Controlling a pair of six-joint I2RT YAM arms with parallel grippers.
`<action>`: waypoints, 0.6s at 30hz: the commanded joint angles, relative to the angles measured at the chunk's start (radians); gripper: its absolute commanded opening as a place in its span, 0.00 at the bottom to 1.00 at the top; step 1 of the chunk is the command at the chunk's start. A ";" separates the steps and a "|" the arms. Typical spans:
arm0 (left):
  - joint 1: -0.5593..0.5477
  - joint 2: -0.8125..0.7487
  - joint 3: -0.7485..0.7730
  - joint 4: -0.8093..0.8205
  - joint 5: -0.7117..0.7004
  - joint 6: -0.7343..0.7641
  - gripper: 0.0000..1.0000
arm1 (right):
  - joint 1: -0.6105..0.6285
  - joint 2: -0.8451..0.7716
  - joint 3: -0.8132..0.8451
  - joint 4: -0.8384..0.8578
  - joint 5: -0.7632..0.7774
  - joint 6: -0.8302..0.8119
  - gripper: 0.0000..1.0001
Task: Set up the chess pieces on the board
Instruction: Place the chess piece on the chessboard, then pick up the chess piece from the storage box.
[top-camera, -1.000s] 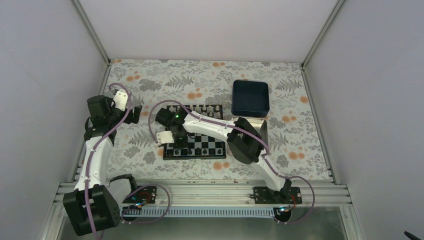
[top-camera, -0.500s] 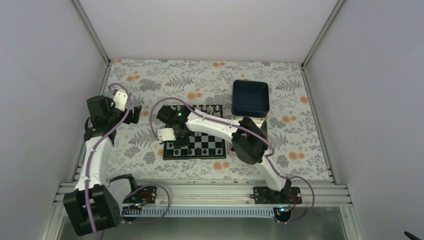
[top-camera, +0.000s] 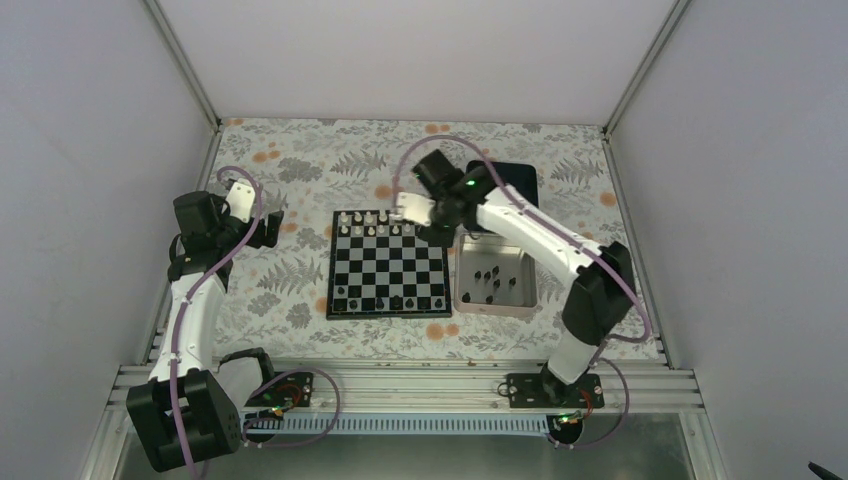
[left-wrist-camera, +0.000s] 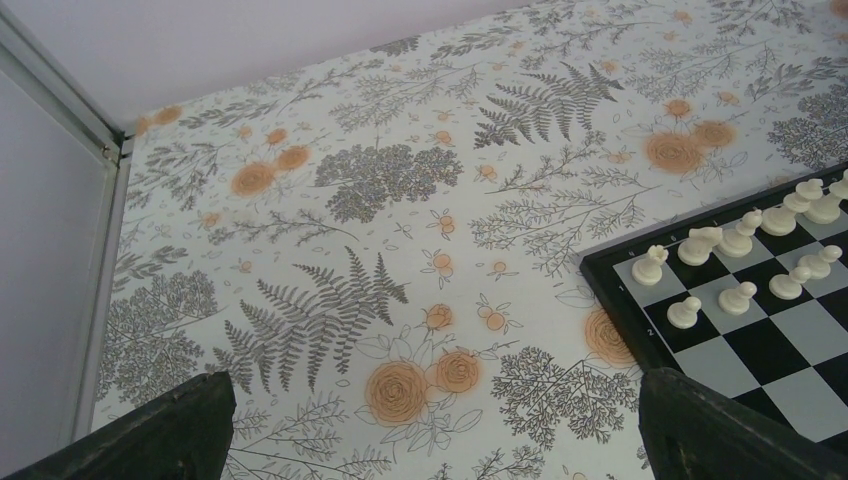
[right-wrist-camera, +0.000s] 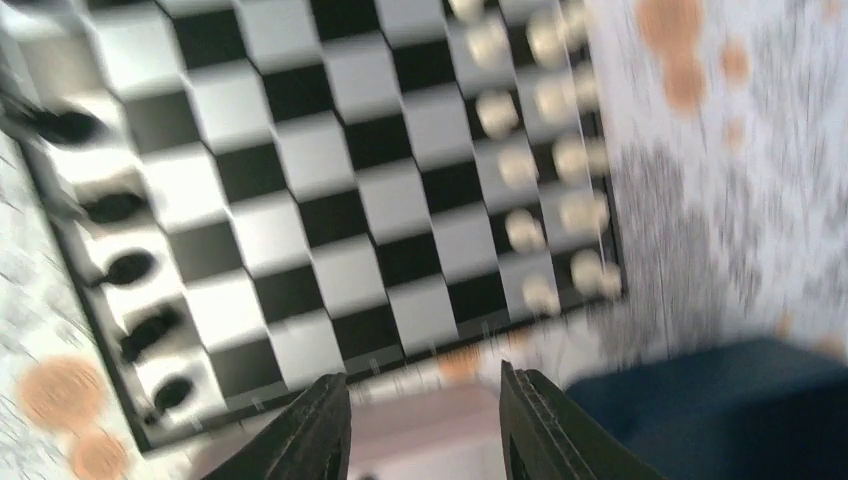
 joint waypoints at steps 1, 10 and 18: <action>0.006 -0.011 0.002 0.016 0.024 -0.002 1.00 | -0.133 -0.102 -0.174 0.030 -0.009 0.016 0.41; 0.006 -0.011 0.001 0.012 0.026 -0.001 1.00 | -0.321 -0.206 -0.432 0.145 -0.039 0.009 0.42; 0.006 -0.010 -0.001 0.011 0.025 -0.001 1.00 | -0.333 -0.142 -0.522 0.192 -0.079 0.009 0.43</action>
